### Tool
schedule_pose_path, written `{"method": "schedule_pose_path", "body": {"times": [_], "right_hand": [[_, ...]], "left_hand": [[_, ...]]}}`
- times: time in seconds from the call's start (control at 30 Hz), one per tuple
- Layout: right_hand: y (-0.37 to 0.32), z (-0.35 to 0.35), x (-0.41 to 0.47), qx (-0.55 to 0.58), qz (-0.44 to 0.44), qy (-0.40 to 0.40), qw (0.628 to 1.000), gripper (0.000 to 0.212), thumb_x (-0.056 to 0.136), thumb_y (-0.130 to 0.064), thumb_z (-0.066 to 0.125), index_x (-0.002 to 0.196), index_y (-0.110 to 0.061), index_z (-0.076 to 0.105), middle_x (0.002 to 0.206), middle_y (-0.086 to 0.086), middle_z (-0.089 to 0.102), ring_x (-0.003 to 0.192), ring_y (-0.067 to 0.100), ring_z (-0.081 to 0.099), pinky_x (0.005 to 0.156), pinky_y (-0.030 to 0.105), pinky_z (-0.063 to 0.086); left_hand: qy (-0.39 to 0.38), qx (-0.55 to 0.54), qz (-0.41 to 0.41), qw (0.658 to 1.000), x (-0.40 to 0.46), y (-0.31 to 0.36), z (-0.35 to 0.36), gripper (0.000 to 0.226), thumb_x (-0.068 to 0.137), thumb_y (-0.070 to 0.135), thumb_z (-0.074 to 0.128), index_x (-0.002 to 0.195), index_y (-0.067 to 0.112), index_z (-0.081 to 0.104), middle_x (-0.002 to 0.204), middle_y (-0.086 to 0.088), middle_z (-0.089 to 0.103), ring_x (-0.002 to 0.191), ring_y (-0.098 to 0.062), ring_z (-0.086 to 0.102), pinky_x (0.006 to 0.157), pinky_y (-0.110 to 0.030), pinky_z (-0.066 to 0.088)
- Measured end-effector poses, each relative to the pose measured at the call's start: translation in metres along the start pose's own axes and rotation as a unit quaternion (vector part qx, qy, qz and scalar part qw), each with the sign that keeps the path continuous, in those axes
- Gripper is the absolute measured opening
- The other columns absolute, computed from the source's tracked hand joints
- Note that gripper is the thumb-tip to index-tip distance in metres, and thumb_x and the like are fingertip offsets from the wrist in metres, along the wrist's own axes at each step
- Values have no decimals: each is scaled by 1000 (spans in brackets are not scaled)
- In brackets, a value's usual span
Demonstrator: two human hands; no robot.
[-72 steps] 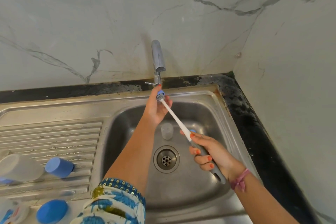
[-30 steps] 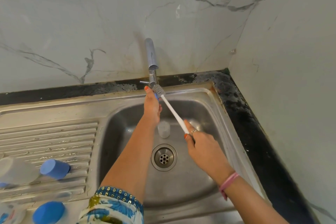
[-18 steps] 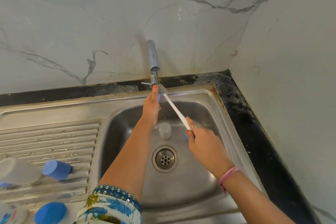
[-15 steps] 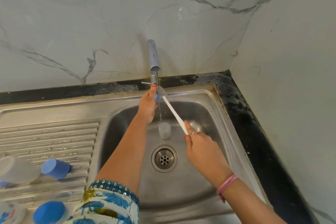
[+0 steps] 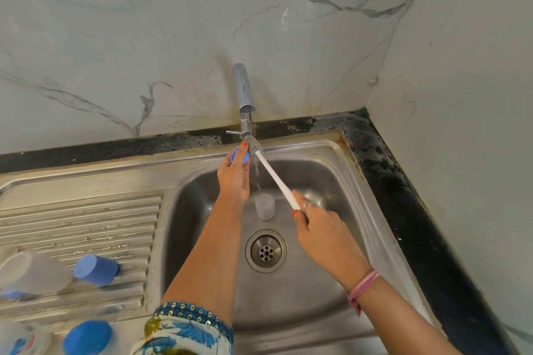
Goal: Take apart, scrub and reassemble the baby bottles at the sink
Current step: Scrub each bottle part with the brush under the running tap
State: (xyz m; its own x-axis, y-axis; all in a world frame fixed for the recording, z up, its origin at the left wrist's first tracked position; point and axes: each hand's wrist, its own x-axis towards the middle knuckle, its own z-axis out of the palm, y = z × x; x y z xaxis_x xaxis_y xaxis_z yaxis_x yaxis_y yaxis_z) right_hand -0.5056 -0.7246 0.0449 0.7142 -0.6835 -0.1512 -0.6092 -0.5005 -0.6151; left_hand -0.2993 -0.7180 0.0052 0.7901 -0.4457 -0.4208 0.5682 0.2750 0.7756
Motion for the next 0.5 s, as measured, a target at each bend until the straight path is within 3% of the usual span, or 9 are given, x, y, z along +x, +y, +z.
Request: {"method": "schedule_pose_path", "body": {"times": [0.07, 0.23, 0.3, 0.4, 0.5], "right_hand": [[1, -6, 6, 13, 6, 2, 1000, 46, 102, -32, 38, 148, -34, 34, 83, -2, 54, 67, 13, 51, 63, 28, 41], [2, -16, 19, 23, 7, 14, 1000, 45, 103, -30, 37, 148, -31, 35, 87, 0, 55, 74, 15, 50, 68, 28, 40], [1, -13, 14, 9, 0, 23, 1000, 46, 102, -30, 37, 149, -30, 33, 81, -1, 53, 71, 15, 51, 65, 31, 43], [-1, -3, -4, -3, -7, 14, 1000, 48, 103, -33, 36, 150, -33, 28, 77, -4, 50, 60, 7, 48, 51, 17, 35], [1, -5, -3, -2, 3, 16, 1000, 48, 103, -33, 36, 150, -34, 28, 80, -4, 50, 61, 7, 46, 53, 18, 35]], "left_hand": [[-27, 10, -5, 1000, -1, 0, -2, 27, 85, 18, 72, 109, 7, 68, 95, -3, 73, 82, -8, 70, 76, -17, 55], [-90, 8, 1, 996, -7, 1, 0, 30, 85, 18, 72, 111, 4, 67, 104, -7, 74, 98, -15, 71, 85, -23, 57], [-63, -33, 18, 997, -7, 4, 2, 29, 86, 16, 71, 111, 2, 65, 104, -9, 73, 96, -17, 71, 78, -22, 57], [4, -85, 8, 996, -5, 8, 6, 12, 93, 14, 63, 97, 2, 64, 93, -8, 67, 83, -11, 69, 71, -17, 56], [-10, -96, -19, 995, -9, 3, 11, 13, 98, 12, 49, 96, 3, 58, 98, -14, 62, 90, -17, 65, 84, -22, 56]]}}
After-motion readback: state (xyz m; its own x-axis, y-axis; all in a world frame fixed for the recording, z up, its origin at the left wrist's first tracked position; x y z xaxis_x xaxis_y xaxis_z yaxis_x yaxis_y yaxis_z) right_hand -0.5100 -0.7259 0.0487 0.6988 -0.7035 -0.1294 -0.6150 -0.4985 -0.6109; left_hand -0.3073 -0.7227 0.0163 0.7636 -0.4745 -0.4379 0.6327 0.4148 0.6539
